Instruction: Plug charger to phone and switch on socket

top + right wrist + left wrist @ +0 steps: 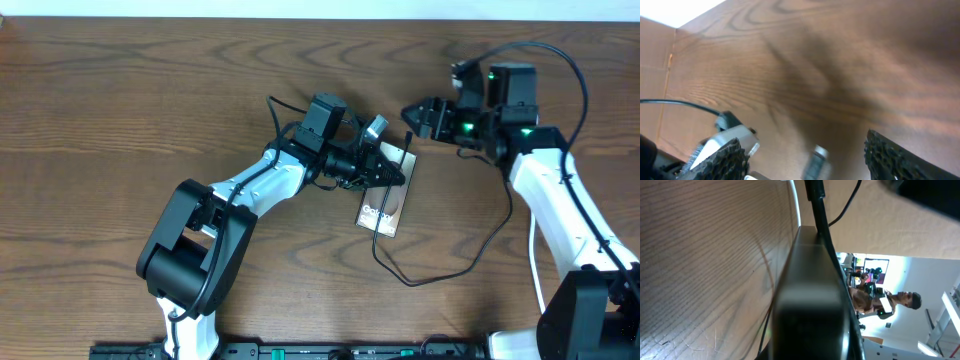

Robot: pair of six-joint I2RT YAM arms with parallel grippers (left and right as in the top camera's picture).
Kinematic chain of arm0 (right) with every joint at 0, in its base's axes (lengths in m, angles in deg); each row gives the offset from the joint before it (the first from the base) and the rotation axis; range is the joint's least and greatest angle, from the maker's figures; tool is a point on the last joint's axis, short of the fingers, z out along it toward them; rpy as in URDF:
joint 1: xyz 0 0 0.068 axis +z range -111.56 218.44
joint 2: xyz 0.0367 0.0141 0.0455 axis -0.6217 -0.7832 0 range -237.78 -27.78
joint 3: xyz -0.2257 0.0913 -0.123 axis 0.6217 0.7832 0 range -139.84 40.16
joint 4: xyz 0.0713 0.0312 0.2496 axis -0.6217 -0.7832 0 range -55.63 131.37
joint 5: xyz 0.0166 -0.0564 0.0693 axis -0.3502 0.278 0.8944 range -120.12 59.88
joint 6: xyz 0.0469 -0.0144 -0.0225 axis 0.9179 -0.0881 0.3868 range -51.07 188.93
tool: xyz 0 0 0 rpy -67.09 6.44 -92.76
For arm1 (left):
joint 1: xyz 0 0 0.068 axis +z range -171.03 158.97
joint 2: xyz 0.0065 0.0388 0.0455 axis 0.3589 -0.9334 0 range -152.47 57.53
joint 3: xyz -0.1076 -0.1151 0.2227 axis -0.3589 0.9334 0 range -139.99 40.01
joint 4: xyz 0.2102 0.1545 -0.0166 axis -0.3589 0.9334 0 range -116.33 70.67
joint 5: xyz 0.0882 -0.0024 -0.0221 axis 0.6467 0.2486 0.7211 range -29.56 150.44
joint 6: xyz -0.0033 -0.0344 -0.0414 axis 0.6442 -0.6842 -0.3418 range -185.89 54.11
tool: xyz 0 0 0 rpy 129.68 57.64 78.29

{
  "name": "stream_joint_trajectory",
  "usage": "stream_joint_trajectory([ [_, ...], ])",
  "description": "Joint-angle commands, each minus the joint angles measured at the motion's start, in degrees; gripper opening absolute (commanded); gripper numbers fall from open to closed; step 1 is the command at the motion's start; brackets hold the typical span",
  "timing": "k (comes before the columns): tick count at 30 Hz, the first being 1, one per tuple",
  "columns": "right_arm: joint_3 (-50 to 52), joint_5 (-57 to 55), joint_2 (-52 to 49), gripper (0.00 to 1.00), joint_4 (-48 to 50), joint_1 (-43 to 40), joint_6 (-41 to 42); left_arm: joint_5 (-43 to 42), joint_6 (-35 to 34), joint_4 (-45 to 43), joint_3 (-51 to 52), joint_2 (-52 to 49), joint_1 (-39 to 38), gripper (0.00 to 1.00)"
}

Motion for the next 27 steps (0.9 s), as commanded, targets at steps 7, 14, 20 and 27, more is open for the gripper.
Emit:
stream_joint_trajectory([
  [7,0.55,2.62,1.11,0.68,-10.71,-1.05,1.38,-1.79,1.03,-0.48,-1.53,1.97,0.24,0.07],
  [14,0.55,4.52,0.13,0.55,-10.05,-0.37,3.02,-9.46,1.03,-5.90,-1.53,1.97,0.24,0.08],
  [20,0.55,6.69,0.07,0.44,-7.28,-0.35,5.09,-13.29,1.03,-8.39,-1.53,1.97,0.24,0.08],
  [27,0.55,8.07,0.07,0.06,-4.39,-0.35,6.01,-13.27,1.03,-8.39,-1.53,1.97,0.22,0.07],
])
